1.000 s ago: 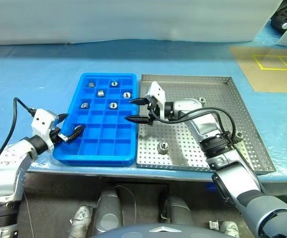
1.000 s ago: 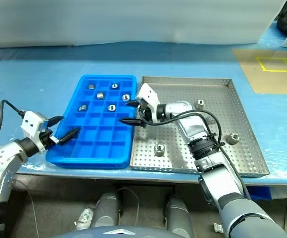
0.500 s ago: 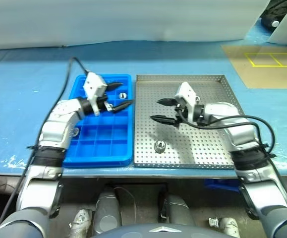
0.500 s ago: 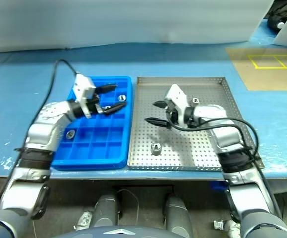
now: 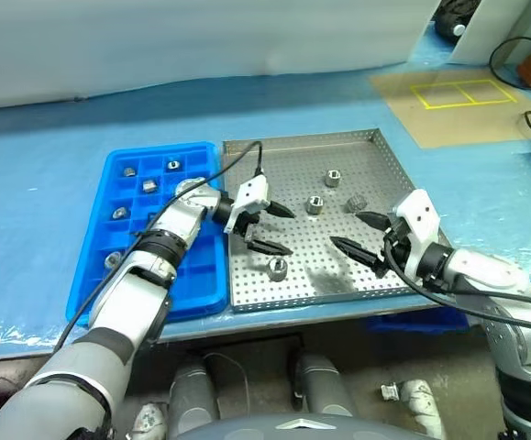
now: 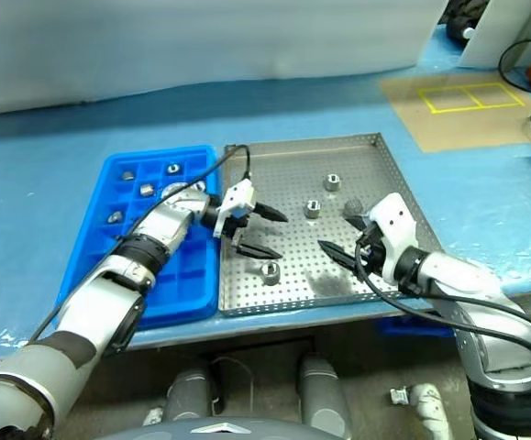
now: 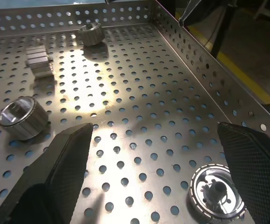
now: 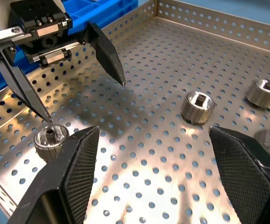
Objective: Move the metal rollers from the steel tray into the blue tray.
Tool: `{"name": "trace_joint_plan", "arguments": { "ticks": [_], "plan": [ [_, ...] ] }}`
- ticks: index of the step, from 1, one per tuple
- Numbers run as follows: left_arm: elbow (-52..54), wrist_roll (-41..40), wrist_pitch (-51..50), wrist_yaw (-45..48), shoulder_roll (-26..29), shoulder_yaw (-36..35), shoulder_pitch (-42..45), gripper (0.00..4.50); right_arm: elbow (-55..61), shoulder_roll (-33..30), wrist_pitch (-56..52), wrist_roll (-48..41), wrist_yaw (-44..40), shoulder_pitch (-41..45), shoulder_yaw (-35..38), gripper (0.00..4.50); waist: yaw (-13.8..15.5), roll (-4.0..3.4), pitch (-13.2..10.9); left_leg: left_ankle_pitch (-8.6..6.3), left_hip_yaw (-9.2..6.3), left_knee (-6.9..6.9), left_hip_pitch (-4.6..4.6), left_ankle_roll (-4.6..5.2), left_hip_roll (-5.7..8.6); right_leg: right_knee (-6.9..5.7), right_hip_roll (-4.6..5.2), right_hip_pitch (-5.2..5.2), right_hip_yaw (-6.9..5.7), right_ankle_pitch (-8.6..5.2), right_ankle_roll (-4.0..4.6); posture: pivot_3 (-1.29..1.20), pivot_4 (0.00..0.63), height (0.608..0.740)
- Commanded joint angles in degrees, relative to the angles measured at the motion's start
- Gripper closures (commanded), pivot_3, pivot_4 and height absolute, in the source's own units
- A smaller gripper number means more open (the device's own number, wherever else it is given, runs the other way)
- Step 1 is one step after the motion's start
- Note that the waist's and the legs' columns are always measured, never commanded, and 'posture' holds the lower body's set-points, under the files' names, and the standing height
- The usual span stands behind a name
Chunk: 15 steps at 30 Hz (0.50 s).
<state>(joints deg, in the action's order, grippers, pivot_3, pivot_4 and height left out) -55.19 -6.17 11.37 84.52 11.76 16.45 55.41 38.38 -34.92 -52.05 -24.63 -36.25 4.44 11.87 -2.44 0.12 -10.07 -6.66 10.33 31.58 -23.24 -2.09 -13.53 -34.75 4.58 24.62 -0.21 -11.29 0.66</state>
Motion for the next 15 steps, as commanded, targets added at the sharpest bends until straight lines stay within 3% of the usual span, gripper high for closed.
{"name": "trace_joint_plan", "arguments": {
  "ticks": [1,15],
  "plan": [
    [-3.5,1.9,3.6,2.0,-0.3,-0.1,2.3,0.02,4.6,0.3,-1.4,-1.9,2.6,-1.6,2.9,0.63,-0.4,0.00,0.0,-0.01,0.01,0.01,0.01,0.02,0.00,0.00,0.00,0.00,0.02,0.00,0.00,-0.70,0.150,0.740],
    [-5.0,2.5,3.4,7.1,1.7,-2.8,0.4,0.02,4.2,-1.5,-1.8,-4.0,5.1,-1.7,1.3,0.63,-1.4,0.00,0.0,-0.07,0.01,0.09,-0.02,0.10,0.01,0.04,0.00,-0.04,0.04,-0.02,-0.03,-0.66,0.150,0.740]
  ]
}}
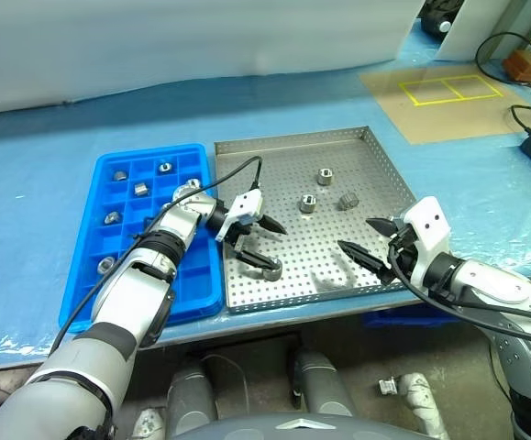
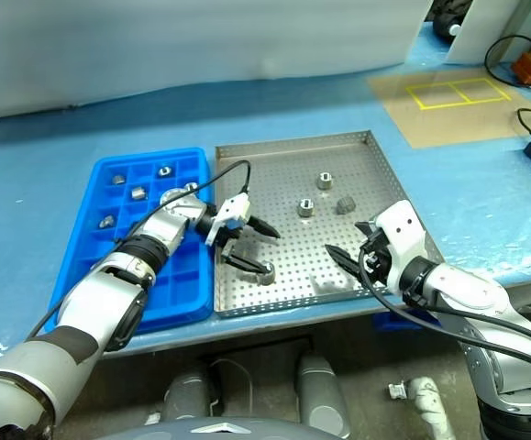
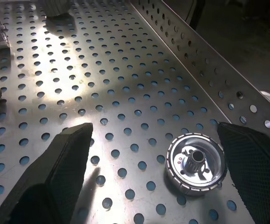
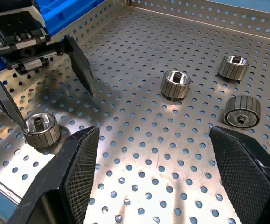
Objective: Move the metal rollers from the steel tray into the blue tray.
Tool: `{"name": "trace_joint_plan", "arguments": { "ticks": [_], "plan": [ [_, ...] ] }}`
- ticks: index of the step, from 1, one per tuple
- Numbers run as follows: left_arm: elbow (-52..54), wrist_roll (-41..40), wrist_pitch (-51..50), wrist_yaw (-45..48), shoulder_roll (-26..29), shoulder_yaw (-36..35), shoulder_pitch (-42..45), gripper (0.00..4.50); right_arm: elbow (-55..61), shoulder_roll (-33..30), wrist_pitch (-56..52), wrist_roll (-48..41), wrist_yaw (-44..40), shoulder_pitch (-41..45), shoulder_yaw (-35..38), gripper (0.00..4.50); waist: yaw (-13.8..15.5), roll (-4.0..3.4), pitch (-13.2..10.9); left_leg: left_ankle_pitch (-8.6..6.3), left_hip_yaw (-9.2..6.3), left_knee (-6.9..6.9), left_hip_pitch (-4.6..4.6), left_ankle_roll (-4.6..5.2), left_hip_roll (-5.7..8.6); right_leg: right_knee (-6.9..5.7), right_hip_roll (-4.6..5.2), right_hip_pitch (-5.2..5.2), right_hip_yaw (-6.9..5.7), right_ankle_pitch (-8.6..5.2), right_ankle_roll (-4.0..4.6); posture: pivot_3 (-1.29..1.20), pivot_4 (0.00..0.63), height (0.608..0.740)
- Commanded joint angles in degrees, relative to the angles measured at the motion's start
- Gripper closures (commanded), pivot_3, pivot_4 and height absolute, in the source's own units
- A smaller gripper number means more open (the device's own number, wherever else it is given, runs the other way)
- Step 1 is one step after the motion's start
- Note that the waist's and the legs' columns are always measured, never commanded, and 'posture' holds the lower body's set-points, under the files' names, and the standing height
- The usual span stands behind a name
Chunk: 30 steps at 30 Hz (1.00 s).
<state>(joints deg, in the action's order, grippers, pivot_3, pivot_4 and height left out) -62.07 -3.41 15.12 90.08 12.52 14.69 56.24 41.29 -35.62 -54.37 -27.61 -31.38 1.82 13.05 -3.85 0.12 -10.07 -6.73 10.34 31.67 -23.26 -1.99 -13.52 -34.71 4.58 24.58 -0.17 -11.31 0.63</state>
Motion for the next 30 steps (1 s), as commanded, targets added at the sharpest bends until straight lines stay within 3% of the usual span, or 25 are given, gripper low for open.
{"name": "trace_joint_plan", "arguments": {
  "ticks": [1,13,19,28,30],
  "plan": [
    [2.4,-0.5,-0.7,2.0,1.2,-1.1,-0.9,0.02,1.0,-0.9,0.6,-1.0,0.2,1.1,-0.1,0.63,0.0,0.00,0.0,0.00,0.00,0.00,0.00,0.00,0.00,0.00,0.00,0.00,0.00,0.00,0.00,-0.66,0.150,0.740],
    [17.0,-6.4,-7.2,2.4,5.6,2.8,-8.2,0.02,-0.5,-1.1,1.1,-1.5,0.1,2.9,-2.8,0.63,-0.3,-0.01,0.0,-0.01,0.01,-0.07,0.13,-0.03,-0.18,-0.02,-0.19,0.01,0.08,0.11,0.19,-0.63,0.150,0.740],
    [20.4,-4.0,-3.9,2.3,7.2,3.7,-9.3,0.02,-1.6,-0.8,1.3,-1.7,0.4,4.6,-3.8,0.63,-0.1,-0.01,0.0,-0.01,0.02,-0.03,0.11,-0.04,-0.14,-0.02,-0.19,0.01,0.12,0.08,0.14,-0.61,0.150,0.740],
    [21.7,-2.8,-0.5,-6.5,1.6,1.8,-10.0,0.02,-2.3,-0.9,1.8,-1.6,0.5,5.0,-4.6,0.63,0.1,-0.01,0.0,-0.02,0.02,-0.04,0.05,-0.02,-0.10,0.01,-0.17,0.01,0.13,0.11,0.19,-0.61,0.150,0.740],
    [23.1,-5.4,-4.4,-6.1,0.7,0.3,-9.4,0.02,-2.3,-1.0,1.9,-1.6,0.6,4.8,-4.6,0.63,0.1,-0.01,0.0,-0.02,0.02,-0.03,0.06,-0.02,-0.10,0.01,-0.18,0.01,0.14,0.07,0.12,-0.61,0.150,0.740]
  ]
}}
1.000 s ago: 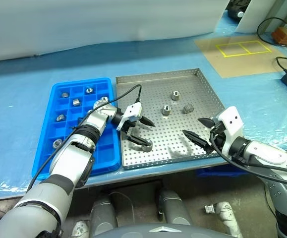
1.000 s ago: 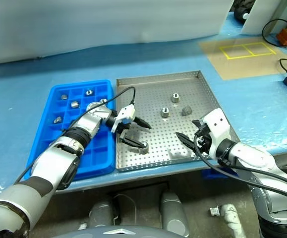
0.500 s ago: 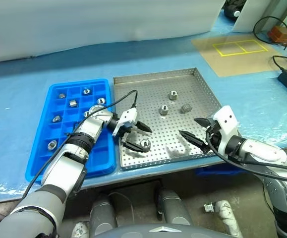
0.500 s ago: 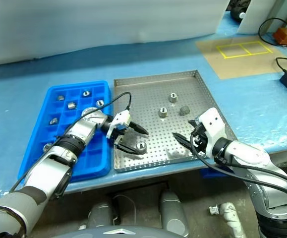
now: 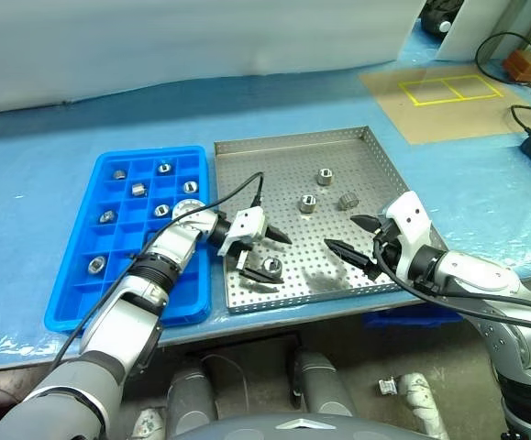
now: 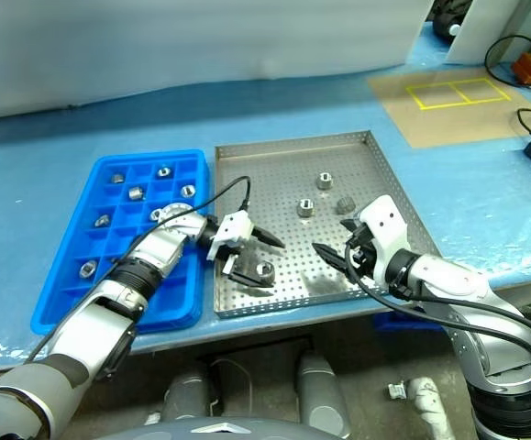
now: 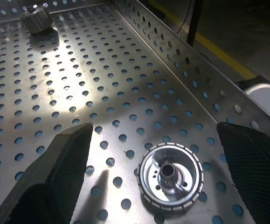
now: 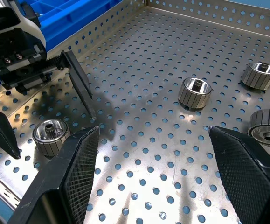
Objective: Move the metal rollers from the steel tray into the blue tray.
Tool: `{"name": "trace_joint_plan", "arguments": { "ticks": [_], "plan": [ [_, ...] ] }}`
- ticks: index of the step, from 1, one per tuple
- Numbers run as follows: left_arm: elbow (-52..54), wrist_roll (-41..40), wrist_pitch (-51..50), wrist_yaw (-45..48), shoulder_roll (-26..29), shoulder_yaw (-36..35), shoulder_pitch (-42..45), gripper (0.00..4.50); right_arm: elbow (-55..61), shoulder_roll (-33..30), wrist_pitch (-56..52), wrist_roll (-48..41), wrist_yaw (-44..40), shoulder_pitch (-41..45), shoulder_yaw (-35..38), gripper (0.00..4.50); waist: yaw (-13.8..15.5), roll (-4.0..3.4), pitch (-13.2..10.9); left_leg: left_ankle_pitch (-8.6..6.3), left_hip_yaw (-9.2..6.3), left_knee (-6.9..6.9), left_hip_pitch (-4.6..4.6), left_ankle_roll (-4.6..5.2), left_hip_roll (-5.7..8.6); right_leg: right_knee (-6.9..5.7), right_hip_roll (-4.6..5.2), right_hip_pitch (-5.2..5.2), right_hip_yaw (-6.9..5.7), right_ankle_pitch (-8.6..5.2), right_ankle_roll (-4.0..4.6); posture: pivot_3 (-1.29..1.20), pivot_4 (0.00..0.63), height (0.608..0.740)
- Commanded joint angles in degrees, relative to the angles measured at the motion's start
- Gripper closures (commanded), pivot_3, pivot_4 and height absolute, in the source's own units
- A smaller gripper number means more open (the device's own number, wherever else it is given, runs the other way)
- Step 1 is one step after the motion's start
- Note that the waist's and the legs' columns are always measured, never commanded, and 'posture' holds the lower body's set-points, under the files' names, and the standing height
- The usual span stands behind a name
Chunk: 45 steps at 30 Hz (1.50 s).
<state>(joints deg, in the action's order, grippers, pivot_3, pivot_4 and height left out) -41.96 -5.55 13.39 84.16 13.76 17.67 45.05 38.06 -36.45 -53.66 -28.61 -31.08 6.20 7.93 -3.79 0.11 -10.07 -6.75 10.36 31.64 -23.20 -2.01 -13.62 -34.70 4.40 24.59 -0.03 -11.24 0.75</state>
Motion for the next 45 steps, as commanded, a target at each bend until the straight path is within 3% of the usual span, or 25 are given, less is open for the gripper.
{"name": "trace_joint_plan", "arguments": {
  "ticks": [1,16,26,36,44,45],
  "plan": [
    [3.9,-4.6,-4.9,0.3,-0.8,-3.3,2.0,0.02,1.0,-0.1,1.2,-0.6,0.3,0.3,0.5,0.63,0.0,0.00,0.0,0.00,0.00,0.00,0.00,0.00,0.00,0.00,0.00,0.00,0.00,-0.07,-0.11,-0.61,0.150,0.740],
    [3.6,2.9,10.5,2.1,4.3,0.3,5.4,0.02,0.5,0.6,1.7,-0.3,1.2,-0.1,-0.6,0.63,0.0,0.00,0.0,0.00,0.00,0.00,-0.03,0.00,0.02,0.01,0.00,0.01,0.01,-0.12,-0.20,-0.61,0.150,0.740],
    [7.3,2.3,5.5,8.3,6.9,6.3,4.8,0.02,0.3,0.8,2.4,0.1,2.0,-0.3,-1.3,0.63,0.0,0.00,0.0,0.00,0.00,-0.02,0.00,0.00,-0.01,-0.01,-0.01,0.02,0.03,-0.04,-0.06,-0.61,0.150,0.740],
    [0.1,6.2,3.4,7.1,2.7,7.8,8.2,0.02,0.2,1.1,3.6,0.9,3.0,-1.3,-2.2,0.63,0.0,0.00,0.0,0.00,0.00,0.00,-0.02,0.00,0.03,0.00,0.00,0.01,0.06,-0.06,-0.10,-0.62,0.150,0.740],
    [0.1,8.0,1.4,8.1,3.1,8.3,7.6,0.02,0.7,1.2,3.9,1.0,3.9,-2.0,-2.2,0.63,-0.1,0.00,0.0,0.00,0.00,-0.01,-0.01,0.00,0.01,0.00,-0.02,0.03,0.06,-0.07,-0.11,-0.63,0.150,0.740],
    [-0.1,8.4,1.8,8.0,3.3,8.3,7.6,0.19,0.7,1.1,3.9,1.1,4.0,-2.1,-2.2,0.63,-0.1,0.00,0.0,0.00,0.00,0.00,-0.02,0.00,0.03,0.00,-0.01,0.03,0.07,-0.09,-0.15,-0.63,0.150,0.740]
  ]
}}
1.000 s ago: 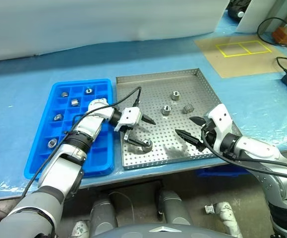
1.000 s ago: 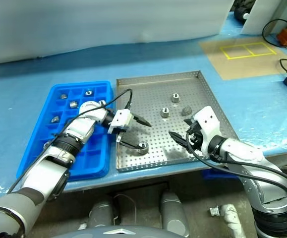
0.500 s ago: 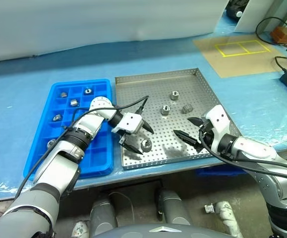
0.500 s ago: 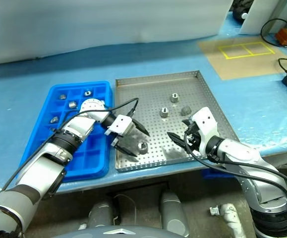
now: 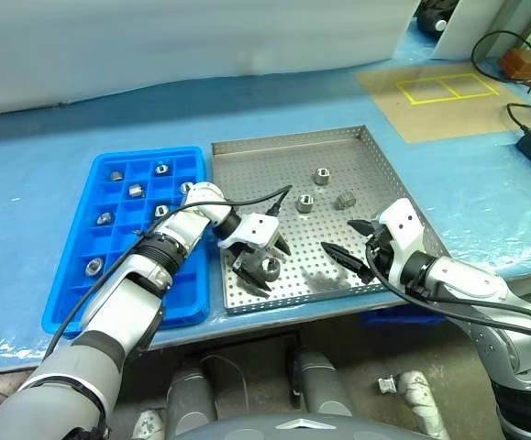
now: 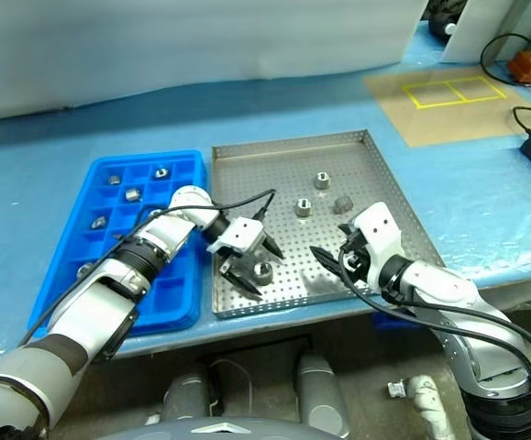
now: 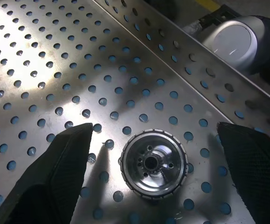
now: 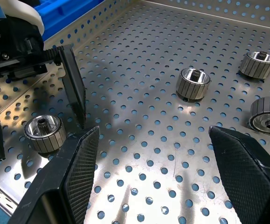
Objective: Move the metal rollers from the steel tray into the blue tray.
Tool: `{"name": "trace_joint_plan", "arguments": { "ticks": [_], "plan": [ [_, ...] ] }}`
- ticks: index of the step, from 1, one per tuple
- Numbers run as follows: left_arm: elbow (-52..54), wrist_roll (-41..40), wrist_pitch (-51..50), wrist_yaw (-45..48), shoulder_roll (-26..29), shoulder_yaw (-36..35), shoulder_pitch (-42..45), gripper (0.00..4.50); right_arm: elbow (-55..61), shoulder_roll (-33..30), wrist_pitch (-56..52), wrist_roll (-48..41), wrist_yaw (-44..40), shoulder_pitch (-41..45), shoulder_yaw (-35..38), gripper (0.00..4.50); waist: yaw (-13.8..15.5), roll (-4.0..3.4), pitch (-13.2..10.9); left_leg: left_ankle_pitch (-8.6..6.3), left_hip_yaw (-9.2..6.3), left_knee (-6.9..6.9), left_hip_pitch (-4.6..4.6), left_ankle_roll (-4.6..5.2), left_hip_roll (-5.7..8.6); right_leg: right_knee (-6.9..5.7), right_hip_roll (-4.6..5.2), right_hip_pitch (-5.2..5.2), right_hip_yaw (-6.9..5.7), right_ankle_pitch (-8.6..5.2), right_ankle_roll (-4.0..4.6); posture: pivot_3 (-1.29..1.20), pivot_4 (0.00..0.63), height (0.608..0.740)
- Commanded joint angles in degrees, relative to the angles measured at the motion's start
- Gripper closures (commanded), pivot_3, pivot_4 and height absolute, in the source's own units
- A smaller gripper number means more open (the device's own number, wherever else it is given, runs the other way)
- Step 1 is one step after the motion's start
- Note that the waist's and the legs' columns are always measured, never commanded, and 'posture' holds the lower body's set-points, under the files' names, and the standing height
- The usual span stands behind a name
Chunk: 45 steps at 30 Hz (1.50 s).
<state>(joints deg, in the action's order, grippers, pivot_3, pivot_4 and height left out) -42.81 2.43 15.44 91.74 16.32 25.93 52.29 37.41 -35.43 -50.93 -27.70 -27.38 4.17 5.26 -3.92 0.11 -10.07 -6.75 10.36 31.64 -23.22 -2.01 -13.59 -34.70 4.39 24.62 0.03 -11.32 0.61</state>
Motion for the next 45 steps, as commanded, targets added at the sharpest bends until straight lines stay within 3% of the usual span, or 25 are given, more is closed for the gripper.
{"name": "trace_joint_plan", "arguments": {
  "ticks": [1,5,14,21,24,26,40,45],
  "plan": [
    [0.3,0.8,0.3,0.0,0.8,0.1,0.4,0.39,1.4,0.1,1.1,0.1,0.4,-0.1,0.4,0.63,0.0,0.00,0.0,0.00,0.00,0.00,0.00,0.00,0.01,0.00,0.00,0.00,0.01,-0.02,-0.03,-0.63,0.150,0.740],
    [-0.8,1.7,1.2,-2.2,-0.1,-0.1,0.4,1.62,1.3,0.1,1.0,-0.3,0.2,0.3,0.6,0.63,0.0,0.00,0.0,0.00,0.00,0.01,0.00,0.00,0.01,0.00,0.00,-0.01,0.01,-0.02,-0.03,-0.63,0.150,0.740],
    [-0.6,1.5,1.9,-3.7,-0.6,-0.3,-0.5,1.62,5.6,-4.5,-1.3,-7.0,-6.7,-3.3,1.9,0.63,0.2,0.00,0.0,-0.01,0.00,-0.03,-0.01,0.01,0.00,0.02,0.00,-0.01,0.00,0.04,0.07,-0.62,0.150,0.740],
    [-0.3,1.4,2.5,-4.4,-0.5,-0.4,-1.3,1.62,5.3,-5.9,-1.5,-8.8,-7.3,-3.0,2.5,0.63,0.2,0.00,0.0,-0.01,0.00,0.05,0.00,0.02,0.01,0.01,0.00,-0.01,0.01,-0.06,-0.11,-0.60,0.150,0.740],
    [-0.2,1.1,2.6,-4.5,-0.5,-0.5,-1.5,2.16,5.3,-6.1,-1.4,-8.5,-7.2,-2.9,1.9,0.63,0.2,0.00,0.0,-0.01,0.00,0.07,-0.01,0.02,0.01,0.01,0.01,-0.01,0.02,-0.07,-0.11,-0.60,0.150,0.740],
    [-0.2,1.1,2.6,-5.3,-0.6,-0.7,-1.7,2.74,5.1,-6.1,-1.5,-8.6,-7.1,-2.6,2.0,0.63,0.3,0.00,0.0,-0.01,0.00,0.07,-0.02,0.02,0.01,0.01,0.01,-0.01,0.01,-0.07,-0.11,-0.60,0.150,0.740],
    [0.0,0.6,3.9,-8.4,-0.9,-1.9,-1.5,2.75,4.6,-7.3,-1.4,-9.4,-7.9,-1.7,1.3,0.63,0.6,0.01,0.0,-0.02,0.00,0.14,-0.02,0.03,0.02,0.01,0.02,-0.03,0.03,-0.07,-0.12,-0.57,0.150,0.740],
    [8.3,-7.6,-3.8,-10.3,-3.2,-7.8,-1.1,2.75,2.5,-7.1,0.1,-7.9,-8.4,-0.1,-0.6,0.63,1.0,0.01,0.0,-0.02,-0.01,0.16,-0.07,0.03,0.02,0.01,0.02,-0.01,0.03,-0.07,-0.12,-0.53,0.150,0.740]
  ]
}}
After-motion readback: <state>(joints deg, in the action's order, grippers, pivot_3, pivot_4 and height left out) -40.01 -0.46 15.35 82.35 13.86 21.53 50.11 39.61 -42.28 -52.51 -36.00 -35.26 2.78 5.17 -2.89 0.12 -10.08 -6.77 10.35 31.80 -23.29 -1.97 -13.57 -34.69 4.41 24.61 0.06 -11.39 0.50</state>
